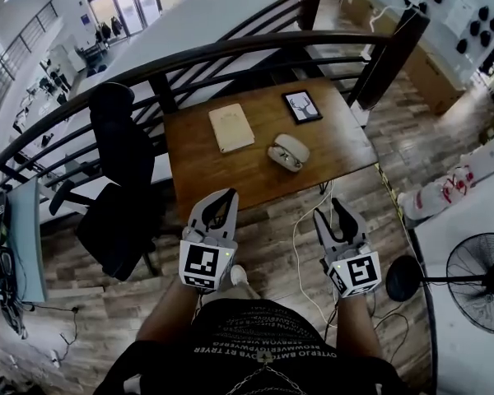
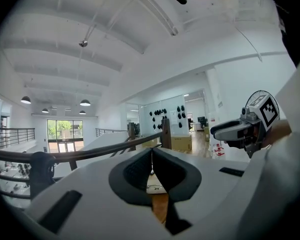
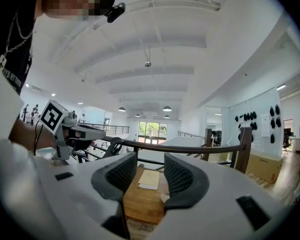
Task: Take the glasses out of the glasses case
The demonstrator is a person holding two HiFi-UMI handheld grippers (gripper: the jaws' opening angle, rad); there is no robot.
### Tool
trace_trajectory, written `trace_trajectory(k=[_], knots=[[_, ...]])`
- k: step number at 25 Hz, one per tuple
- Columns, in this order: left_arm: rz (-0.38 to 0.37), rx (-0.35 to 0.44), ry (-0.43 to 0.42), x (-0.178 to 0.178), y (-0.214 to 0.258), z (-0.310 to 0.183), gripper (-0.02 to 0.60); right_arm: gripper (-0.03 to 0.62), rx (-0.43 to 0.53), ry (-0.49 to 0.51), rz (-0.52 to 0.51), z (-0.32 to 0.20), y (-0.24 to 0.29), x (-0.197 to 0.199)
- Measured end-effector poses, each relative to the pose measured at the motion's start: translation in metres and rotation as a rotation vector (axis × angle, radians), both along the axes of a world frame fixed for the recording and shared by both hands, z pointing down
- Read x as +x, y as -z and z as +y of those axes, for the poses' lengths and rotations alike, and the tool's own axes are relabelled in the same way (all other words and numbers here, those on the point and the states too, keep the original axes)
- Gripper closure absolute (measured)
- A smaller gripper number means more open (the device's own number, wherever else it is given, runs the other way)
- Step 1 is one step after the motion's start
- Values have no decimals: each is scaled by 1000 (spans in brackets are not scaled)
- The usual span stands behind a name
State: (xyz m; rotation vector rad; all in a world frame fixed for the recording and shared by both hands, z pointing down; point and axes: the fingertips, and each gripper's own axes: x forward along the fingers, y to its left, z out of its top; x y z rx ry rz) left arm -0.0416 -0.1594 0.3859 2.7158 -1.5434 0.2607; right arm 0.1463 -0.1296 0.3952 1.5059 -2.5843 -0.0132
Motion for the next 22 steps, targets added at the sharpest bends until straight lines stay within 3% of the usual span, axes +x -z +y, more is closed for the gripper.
trace_trajectory(k=[13, 22], knots=[[12, 19, -70, -15, 5, -57, 552, 433, 16, -49, 16, -44, 9, -22], [15, 10, -105, -11, 2, -68, 552, 433, 11, -100, 2, -51, 6, -14]])
